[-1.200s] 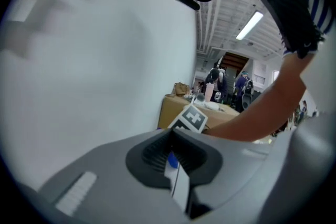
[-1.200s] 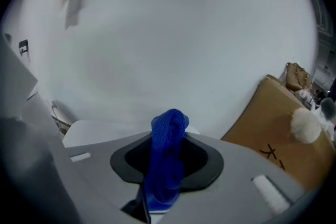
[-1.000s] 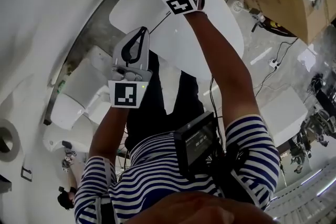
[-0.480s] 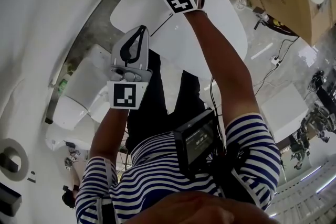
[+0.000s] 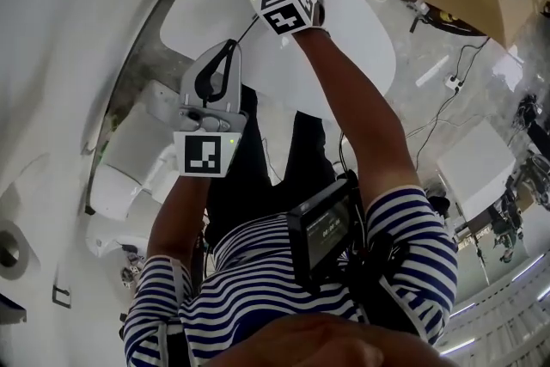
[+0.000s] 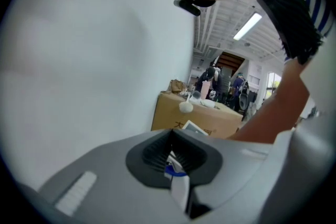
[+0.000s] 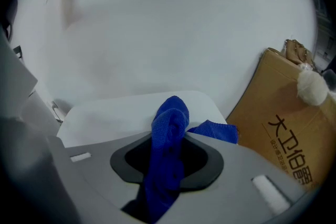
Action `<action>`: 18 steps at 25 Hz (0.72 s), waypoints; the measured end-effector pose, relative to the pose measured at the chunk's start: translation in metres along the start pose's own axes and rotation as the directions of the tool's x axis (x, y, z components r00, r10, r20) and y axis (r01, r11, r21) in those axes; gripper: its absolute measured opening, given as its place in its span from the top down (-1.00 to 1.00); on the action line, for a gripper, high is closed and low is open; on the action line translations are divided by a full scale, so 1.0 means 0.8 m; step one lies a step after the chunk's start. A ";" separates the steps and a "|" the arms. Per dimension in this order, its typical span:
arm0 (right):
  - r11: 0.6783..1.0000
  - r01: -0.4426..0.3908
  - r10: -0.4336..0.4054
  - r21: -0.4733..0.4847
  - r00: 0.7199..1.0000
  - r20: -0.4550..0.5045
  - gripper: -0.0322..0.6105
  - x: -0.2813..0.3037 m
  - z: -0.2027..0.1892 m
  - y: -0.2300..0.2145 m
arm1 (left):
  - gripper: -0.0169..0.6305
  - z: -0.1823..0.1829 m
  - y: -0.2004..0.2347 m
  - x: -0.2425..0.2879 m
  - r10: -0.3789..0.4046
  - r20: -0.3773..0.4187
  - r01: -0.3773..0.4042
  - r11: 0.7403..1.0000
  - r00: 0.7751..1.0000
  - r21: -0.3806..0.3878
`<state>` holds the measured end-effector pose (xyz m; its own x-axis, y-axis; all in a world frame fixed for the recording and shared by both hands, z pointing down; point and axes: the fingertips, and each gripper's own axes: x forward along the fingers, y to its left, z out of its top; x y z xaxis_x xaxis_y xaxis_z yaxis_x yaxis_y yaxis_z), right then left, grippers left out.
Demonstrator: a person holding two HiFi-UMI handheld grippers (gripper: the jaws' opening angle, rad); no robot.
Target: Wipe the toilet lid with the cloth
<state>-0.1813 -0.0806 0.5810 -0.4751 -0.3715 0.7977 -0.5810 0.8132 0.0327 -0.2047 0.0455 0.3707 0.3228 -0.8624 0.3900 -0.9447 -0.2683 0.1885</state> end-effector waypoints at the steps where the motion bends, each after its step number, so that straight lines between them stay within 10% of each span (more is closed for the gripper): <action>1: 1.000 0.003 -0.003 0.010 1.000 -0.004 0.54 -0.007 -0.011 -0.002 | 0.94 0.000 -0.010 0.003 -0.011 0.001 0.011 1.000 1.000 0.003; 18: 0.947 0.100 -0.083 0.307 0.994 -0.066 0.54 -0.162 -0.245 -0.067 | 0.94 -0.004 -0.232 0.066 -0.232 -0.045 0.235 0.966 0.972 0.103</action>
<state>0.0410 0.0117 0.5939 -0.3800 -0.4074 0.8304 -0.8001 0.5953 -0.0741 -0.0120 0.0513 0.3587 0.5352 -0.7567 0.3755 -0.8431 -0.5063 0.1814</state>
